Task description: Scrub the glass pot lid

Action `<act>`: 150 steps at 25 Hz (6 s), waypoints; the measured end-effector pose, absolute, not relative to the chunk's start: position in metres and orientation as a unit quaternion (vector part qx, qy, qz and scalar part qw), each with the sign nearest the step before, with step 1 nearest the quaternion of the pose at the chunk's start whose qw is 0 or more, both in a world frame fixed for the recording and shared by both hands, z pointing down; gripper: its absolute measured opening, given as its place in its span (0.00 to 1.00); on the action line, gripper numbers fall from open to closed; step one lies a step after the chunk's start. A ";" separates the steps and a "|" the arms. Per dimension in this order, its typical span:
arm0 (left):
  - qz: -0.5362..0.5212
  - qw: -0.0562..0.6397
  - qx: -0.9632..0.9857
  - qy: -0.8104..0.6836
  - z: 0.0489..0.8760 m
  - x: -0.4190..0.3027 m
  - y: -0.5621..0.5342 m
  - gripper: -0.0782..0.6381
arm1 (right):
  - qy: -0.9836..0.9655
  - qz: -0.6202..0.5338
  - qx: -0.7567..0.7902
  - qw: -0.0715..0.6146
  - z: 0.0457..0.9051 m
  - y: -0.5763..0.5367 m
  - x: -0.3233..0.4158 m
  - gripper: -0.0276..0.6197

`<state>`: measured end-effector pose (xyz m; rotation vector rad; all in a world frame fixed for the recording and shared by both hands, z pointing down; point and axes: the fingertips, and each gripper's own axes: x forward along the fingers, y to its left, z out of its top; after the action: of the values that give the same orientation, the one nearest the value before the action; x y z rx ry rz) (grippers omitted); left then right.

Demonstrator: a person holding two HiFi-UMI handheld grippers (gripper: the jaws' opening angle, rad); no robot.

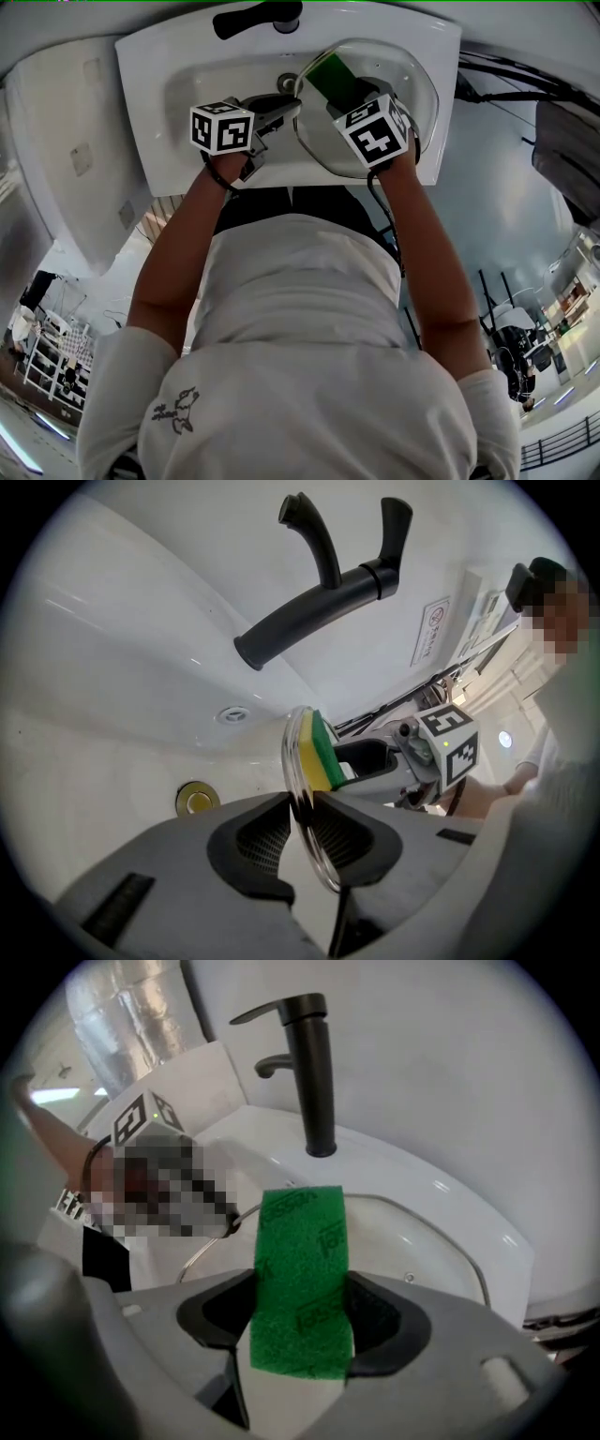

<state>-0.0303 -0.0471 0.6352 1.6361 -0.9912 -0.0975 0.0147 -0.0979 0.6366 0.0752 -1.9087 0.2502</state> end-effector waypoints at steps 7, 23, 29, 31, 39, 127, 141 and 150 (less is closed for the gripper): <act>-0.051 0.577 0.693 -0.429 0.636 -0.032 -0.047 0.21 | -0.812 0.102 -0.044 0.573 0.632 -0.068 0.028 0.50; -0.048 0.577 0.694 -0.427 0.635 -0.032 -0.050 0.21 | -0.801 0.064 0.089 0.588 0.638 -0.155 0.049 0.50; -0.053 0.576 0.691 -0.433 0.636 -0.034 -0.049 0.21 | -0.811 0.025 0.008 0.585 0.639 -0.122 0.033 0.50; -0.054 0.575 0.690 -0.436 0.636 -0.034 -0.049 0.21 | -0.810 -0.001 -0.032 0.586 0.640 -0.104 0.031 0.50; -0.068 0.576 0.684 -0.442 0.635 -0.036 -0.049 0.21 | -0.807 -0.048 -0.158 0.567 0.638 -0.041 0.054 0.49; -0.054 0.595 0.681 -0.423 0.637 -0.032 -0.054 0.20 | -0.762 -0.006 -0.145 0.632 0.616 0.003 0.076 0.49; -0.051 0.598 0.683 -0.416 0.637 -0.031 -0.054 0.20 | -0.721 0.047 -0.168 0.670 0.630 -0.015 0.131 0.49; -0.048 0.600 0.683 -0.415 0.637 -0.032 -0.054 0.20 | -0.719 0.086 -0.123 0.679 0.617 -0.057 0.154 0.49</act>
<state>-0.0316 -0.0540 0.6367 1.5826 -0.9612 -0.1101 0.1538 -0.0566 0.6166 -0.2772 -1.6146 0.1940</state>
